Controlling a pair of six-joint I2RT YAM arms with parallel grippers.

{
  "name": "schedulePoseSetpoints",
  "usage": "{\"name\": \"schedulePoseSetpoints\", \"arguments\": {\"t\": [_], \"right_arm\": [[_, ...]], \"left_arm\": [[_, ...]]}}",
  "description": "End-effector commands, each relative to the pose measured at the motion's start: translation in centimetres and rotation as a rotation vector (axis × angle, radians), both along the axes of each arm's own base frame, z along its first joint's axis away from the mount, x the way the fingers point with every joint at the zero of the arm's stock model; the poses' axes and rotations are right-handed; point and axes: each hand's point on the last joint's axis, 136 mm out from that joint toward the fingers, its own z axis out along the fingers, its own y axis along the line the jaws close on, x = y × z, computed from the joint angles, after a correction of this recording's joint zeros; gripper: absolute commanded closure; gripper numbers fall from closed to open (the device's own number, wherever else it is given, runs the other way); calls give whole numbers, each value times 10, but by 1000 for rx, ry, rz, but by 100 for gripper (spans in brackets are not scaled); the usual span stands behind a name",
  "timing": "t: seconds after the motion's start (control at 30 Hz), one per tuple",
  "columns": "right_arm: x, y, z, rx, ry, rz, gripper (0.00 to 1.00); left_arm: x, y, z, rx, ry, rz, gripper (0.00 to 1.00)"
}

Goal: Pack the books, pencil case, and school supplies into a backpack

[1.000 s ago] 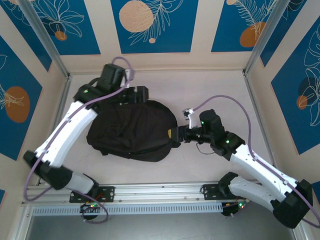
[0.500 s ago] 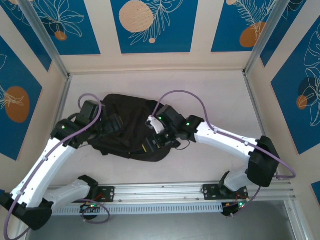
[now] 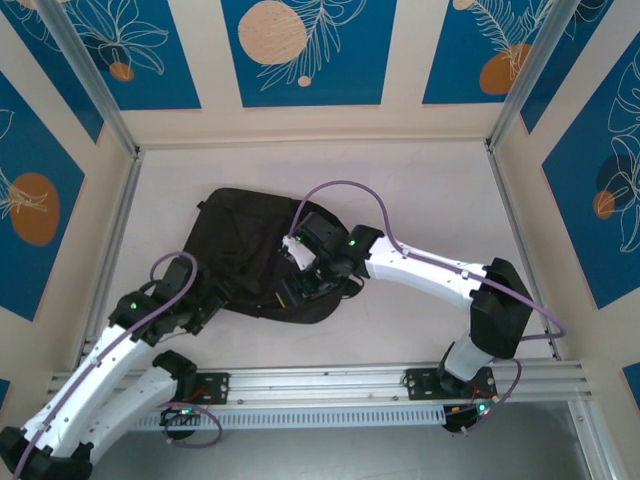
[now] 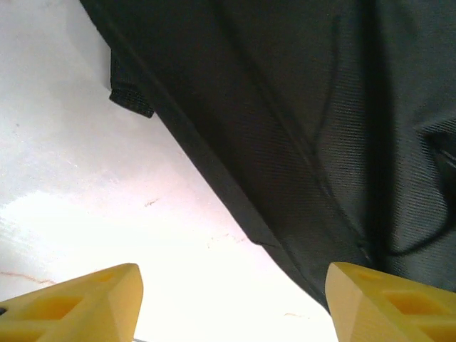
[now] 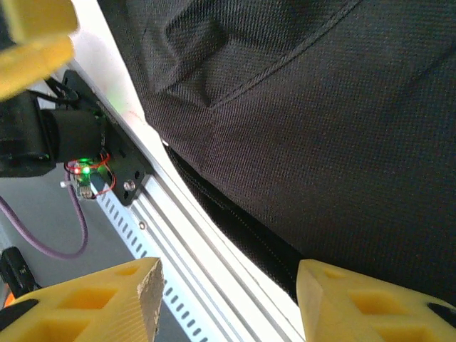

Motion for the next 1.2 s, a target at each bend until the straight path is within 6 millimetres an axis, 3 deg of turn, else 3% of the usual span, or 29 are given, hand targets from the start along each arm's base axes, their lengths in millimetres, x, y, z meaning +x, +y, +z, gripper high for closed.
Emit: {"name": "schedulePoseSetpoints", "arguments": {"t": [0.0,0.3,0.4,0.57,0.67,0.9,1.17], "right_arm": [[-5,0,13,50,24,-49,48],[-11,0,14,49,47,-60,48],[-11,0,12,45,57,-61,48],[-10,2,5,28,74,-65,50],[-9,3,1,17,96,-64,50],[-4,8,-6,36,147,-67,47],[-15,33,-3,132,272,36,47]], "left_arm": [[12,-9,-4,-147,-38,145,34],[40,-14,-12,-127,-77,179,34],[47,-15,-14,-129,-93,189,40],[59,-20,-7,-144,-134,188,81],[65,-23,5,-147,-159,173,99],[65,-28,16,-176,-165,159,100],[63,-30,15,-186,-159,147,100]]}}
